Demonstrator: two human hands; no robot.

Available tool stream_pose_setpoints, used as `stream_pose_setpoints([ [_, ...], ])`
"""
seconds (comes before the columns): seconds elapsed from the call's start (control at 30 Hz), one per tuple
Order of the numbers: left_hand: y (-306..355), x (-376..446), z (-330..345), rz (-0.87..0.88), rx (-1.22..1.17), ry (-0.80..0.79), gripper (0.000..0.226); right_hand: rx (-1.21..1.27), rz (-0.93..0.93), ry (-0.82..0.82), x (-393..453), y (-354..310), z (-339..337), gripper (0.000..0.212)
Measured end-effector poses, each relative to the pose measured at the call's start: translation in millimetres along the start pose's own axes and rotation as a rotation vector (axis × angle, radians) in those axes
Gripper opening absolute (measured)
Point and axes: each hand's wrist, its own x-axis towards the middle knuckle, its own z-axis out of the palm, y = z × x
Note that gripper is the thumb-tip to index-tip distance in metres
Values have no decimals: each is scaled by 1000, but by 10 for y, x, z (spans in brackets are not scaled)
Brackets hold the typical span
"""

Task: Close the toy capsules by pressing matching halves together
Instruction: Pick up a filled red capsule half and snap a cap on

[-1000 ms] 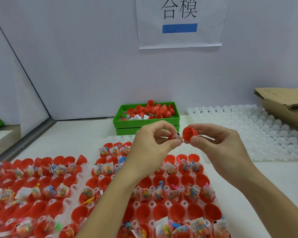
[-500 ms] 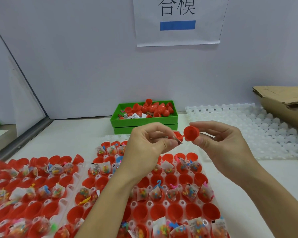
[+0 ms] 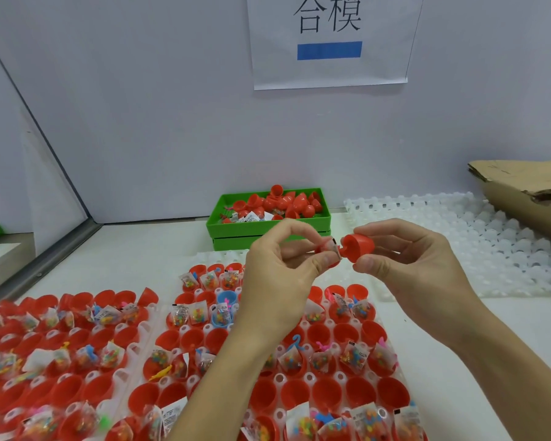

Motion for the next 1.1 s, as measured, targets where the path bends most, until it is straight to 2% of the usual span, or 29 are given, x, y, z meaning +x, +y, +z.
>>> stream_pose_setpoints([
  [0.2, -56, -48, 84, 84, 32, 118, 20, 43, -6, 33, -4, 24, 41, 32],
  [0.3, -76, -73, 120, 132, 112, 121, 18, 61, -17, 51, -3, 32, 52, 31],
  [0.5, -99, -93, 144, 180, 201, 129, 31, 69, -18, 51, -9, 29, 60, 27],
  [0.7, -88, -47, 85, 77, 12, 149, 25, 63, 8, 50, -5, 39, 59, 30],
  [1.1, -123, -88, 137, 161, 67, 208, 15, 52, -31, 89, -11, 26, 71, 23],
])
